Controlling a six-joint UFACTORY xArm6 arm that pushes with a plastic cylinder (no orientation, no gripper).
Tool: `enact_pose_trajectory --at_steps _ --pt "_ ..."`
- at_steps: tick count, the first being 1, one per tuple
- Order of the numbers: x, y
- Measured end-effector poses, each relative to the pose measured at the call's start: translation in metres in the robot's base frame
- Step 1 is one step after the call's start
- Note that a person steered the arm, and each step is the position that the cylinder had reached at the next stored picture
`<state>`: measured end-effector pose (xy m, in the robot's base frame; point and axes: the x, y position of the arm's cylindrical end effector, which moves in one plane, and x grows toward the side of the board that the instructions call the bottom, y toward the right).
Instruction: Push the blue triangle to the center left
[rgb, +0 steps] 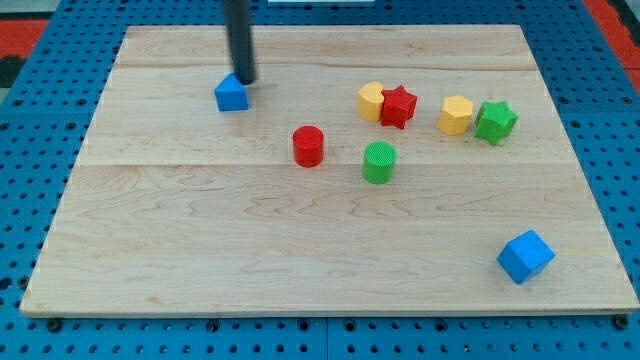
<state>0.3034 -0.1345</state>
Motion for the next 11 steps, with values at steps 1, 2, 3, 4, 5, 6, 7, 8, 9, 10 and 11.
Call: enact_pose_trajectory --at_steps 1,2,3,4,5,6,7,8,9,10,11 --pt "0.013 0.011" --pt "-0.007 0.043" --pt "0.018 0.078" --pt "0.049 0.016" --pt "0.051 -0.079" --pt "0.045 -0.092" --pt "0.001 -0.049" --pt "-0.024 -0.060" --pt "-0.002 -0.105" --pt "0.043 -0.124" --pt "0.066 -0.122"
